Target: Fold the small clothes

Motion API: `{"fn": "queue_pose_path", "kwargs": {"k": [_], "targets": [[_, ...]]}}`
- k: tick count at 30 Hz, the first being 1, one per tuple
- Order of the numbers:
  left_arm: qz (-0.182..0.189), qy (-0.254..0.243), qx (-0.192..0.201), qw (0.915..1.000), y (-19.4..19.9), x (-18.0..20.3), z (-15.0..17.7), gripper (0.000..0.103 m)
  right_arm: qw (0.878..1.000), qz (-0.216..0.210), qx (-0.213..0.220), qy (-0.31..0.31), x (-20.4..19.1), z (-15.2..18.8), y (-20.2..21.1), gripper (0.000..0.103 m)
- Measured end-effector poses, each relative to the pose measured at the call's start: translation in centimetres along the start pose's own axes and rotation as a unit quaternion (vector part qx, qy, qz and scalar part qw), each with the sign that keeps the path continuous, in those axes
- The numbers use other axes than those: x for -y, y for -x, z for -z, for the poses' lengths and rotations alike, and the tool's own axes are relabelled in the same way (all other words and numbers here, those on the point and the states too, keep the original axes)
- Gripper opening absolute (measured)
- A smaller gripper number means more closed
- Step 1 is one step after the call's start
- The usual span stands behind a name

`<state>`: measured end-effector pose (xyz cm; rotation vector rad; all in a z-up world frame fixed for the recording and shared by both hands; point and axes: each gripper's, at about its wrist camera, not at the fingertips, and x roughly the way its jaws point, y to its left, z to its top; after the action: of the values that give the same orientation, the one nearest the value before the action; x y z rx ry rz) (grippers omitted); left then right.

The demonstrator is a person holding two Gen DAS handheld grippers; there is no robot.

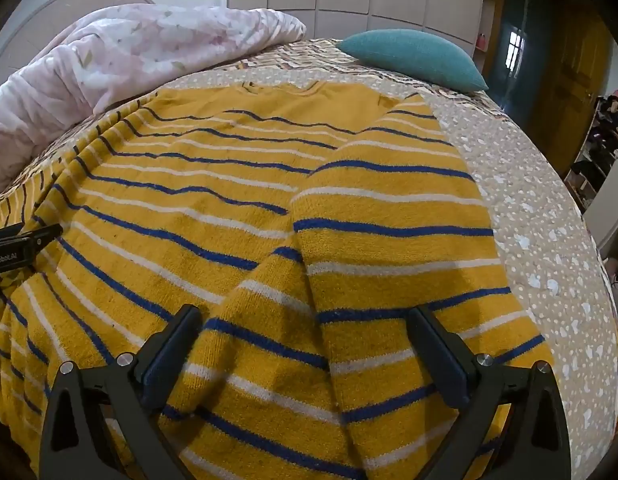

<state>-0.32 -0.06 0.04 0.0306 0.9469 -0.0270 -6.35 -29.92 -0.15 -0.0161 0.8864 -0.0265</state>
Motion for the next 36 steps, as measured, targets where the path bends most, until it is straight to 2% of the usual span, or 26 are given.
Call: {"fn": "queue_pose_path", "kwargs": {"k": [9, 28, 36], "targets": [[-0.001, -0.002, -0.002, 1.0000, -0.07, -0.13, -0.43, 0.103, 1.000, -0.003, -0.001, 0.000, 0.18, -0.72, -0.52, 0.103], [0.000, -0.001, -0.001, 1.0000, -0.14, -0.33, -0.28, 0.103, 1.000, -0.003, 0.001, -0.002, -0.21, -0.03, -0.24, 0.103], [-0.001, -0.002, -0.002, 1.0000, -0.10, -0.53, -0.35, 0.103, 1.000, -0.011, -0.012, -0.005, 0.23, -0.60, -0.32, 0.103]]}}
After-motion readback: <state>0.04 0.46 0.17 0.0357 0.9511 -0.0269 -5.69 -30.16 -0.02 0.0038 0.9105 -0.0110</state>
